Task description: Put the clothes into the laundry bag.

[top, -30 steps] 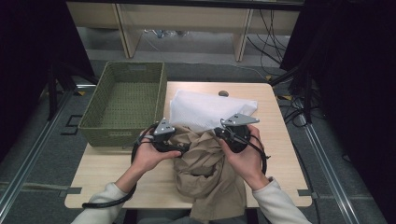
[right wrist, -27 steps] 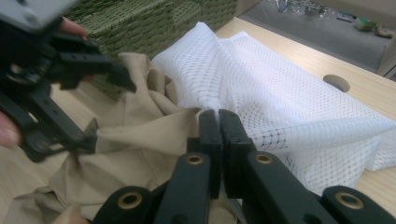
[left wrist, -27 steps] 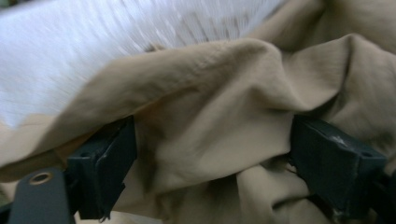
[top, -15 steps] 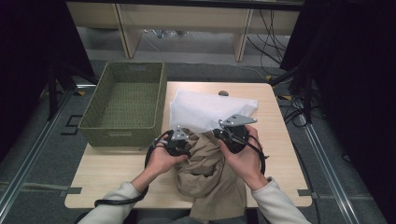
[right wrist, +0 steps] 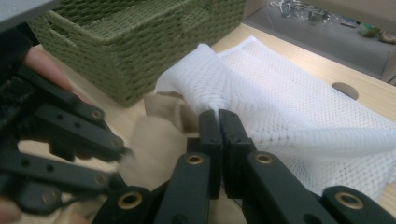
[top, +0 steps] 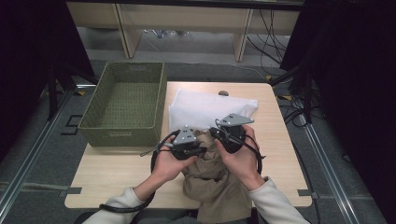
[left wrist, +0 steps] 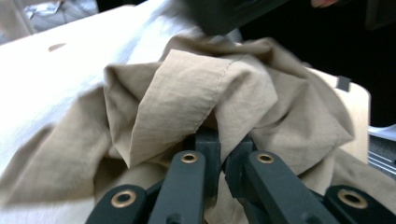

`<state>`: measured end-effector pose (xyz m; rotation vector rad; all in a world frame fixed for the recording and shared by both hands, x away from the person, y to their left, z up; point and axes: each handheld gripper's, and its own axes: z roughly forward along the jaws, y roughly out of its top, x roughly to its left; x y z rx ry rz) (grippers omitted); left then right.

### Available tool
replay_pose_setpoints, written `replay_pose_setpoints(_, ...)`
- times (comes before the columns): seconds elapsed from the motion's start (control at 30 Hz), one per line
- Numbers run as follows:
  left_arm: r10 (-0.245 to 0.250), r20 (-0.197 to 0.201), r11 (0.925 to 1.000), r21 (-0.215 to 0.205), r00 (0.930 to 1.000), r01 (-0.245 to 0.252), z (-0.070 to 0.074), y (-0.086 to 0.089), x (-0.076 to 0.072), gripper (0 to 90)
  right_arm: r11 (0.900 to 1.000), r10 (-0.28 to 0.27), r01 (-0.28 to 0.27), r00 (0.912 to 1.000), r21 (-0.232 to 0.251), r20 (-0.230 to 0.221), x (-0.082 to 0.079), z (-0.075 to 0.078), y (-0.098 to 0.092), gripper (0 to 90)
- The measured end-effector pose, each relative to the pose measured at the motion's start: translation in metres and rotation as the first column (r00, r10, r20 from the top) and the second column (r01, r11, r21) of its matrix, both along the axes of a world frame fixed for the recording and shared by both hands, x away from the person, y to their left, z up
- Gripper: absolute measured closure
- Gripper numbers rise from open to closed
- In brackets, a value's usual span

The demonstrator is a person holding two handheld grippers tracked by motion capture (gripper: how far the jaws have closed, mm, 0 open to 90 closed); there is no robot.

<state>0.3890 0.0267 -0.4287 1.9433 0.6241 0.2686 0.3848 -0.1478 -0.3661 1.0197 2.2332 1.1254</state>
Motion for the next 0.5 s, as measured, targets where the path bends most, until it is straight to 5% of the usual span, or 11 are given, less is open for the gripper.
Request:
replay_pose_setpoints(0.17,0.024,0.011,0.9997,-0.004,0.9997,-0.024,-0.012,-0.016,0.011,87.1,1.0,0.01,-0.01,0.9999,0.021,0.0,-0.003,0.002,0.001,90.0)
replay_pose_setpoints(0.3,0.101,0.032,0.9948,0.011,0.9944,-0.101,-0.019,-0.021,0.022,87.0,0.998,0.01,-0.01,0.9999,0.055,-0.01,-0.007,0.006,0.001,90.0)
replay_pose_setpoints(0.5,0.234,0.129,0.9722,-0.033,0.9635,-0.232,-0.004,-0.006,0.028,87.3,0.996,0.038,-0.04,0.999,0.077,0.025,-0.015,0.017,0.001,90.0)
